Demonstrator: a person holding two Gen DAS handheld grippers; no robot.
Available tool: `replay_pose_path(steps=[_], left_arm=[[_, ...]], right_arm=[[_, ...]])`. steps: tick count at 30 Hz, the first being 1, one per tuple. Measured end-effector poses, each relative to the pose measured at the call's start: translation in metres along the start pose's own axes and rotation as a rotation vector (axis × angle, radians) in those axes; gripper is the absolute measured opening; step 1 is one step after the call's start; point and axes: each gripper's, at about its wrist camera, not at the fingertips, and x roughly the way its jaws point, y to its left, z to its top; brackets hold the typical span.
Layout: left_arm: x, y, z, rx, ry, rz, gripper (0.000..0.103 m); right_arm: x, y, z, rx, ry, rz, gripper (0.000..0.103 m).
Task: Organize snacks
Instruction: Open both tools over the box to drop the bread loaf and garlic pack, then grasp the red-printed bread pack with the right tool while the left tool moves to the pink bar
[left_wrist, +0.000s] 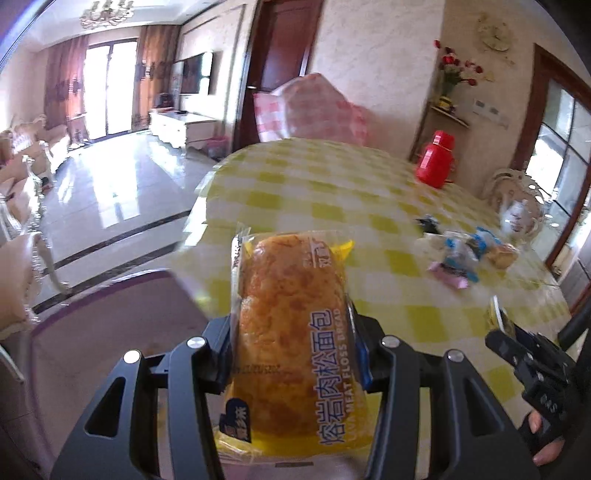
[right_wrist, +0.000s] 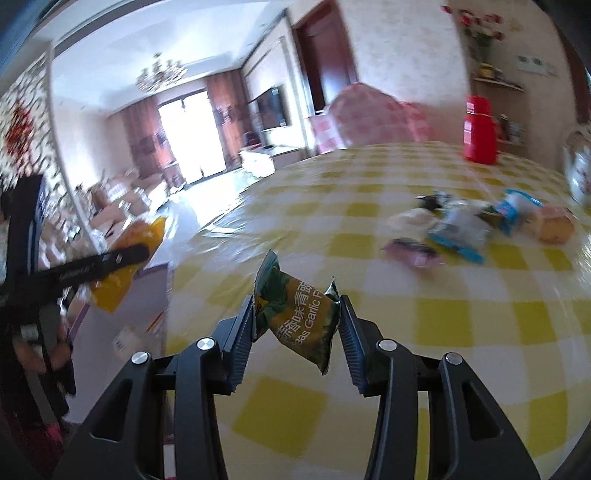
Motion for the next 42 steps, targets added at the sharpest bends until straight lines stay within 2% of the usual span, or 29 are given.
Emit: replay_pose_path(steps=[6, 13, 18, 20, 22, 23, 24, 25, 27, 28, 29, 32, 35, 36, 38, 42], left_arm=[[-0.018, 0.055, 0.005, -0.019, -0.027, 0.132, 0.049], [-0.026, 0.101, 0.007, -0.054, -0.016, 0.226, 0.049], [-0.026, 0.117, 0.004, -0.038, 0.012, 0.287, 0.049], [-0.024, 0.116, 0.003, -0.01, 0.032, 0.311, 0.049], [-0.021, 0.114, 0.001, 0.052, 0.076, 0.341, 0.052], [-0.02, 0.113, 0.0, 0.071, 0.093, 0.347, 0.054], [-0.021, 0.113, 0.0, 0.084, 0.102, 0.362, 0.065], [-0.025, 0.114, 0.002, 0.074, 0.085, 0.387, 0.083], [-0.036, 0.115, 0.006, 0.041, 0.028, 0.445, 0.095], [-0.044, 0.114, 0.009, 0.01, -0.007, 0.468, 0.098], [-0.049, 0.113, 0.011, -0.011, -0.031, 0.466, 0.099], [-0.061, 0.096, 0.014, -0.049, -0.11, 0.388, 0.101], [-0.061, 0.062, 0.011, -0.042, -0.153, 0.256, 0.101], [-0.056, 0.045, 0.009, -0.026, -0.148, 0.197, 0.101], [-0.041, 0.019, 0.005, 0.001, -0.114, 0.131, 0.101], [-0.004, -0.044, -0.009, 0.048, 0.024, -0.053, 0.101]], right_arm=[[0.015, 0.068, -0.008, -0.138, 0.052, 0.077, 0.044], [0.034, 0.142, -0.023, -0.3, 0.114, 0.163, 0.044], [0.043, 0.185, -0.036, -0.398, 0.153, 0.225, 0.044], [0.044, 0.199, -0.041, -0.428, 0.164, 0.247, 0.044], [0.044, 0.21, -0.047, -0.449, 0.181, 0.307, 0.045], [0.043, 0.212, -0.047, -0.452, 0.18, 0.336, 0.046], [0.041, 0.213, -0.048, -0.457, 0.173, 0.358, 0.054], [0.037, 0.212, -0.048, -0.464, 0.156, 0.359, 0.059], [0.027, 0.203, -0.043, -0.458, 0.105, 0.335, 0.075], [0.022, 0.191, -0.037, -0.434, 0.074, 0.314, 0.076], [0.018, 0.18, -0.031, -0.408, 0.052, 0.293, 0.079], [0.004, 0.138, -0.015, -0.319, -0.013, 0.202, 0.086], [-0.01, 0.071, 0.003, -0.177, -0.039, 0.07, 0.086], [-0.013, 0.053, 0.006, -0.135, -0.041, 0.043, 0.086], [-0.021, 0.006, 0.009, -0.013, -0.038, -0.029, 0.086], [-0.035, -0.077, 0.001, 0.178, -0.022, -0.155, 0.086]])
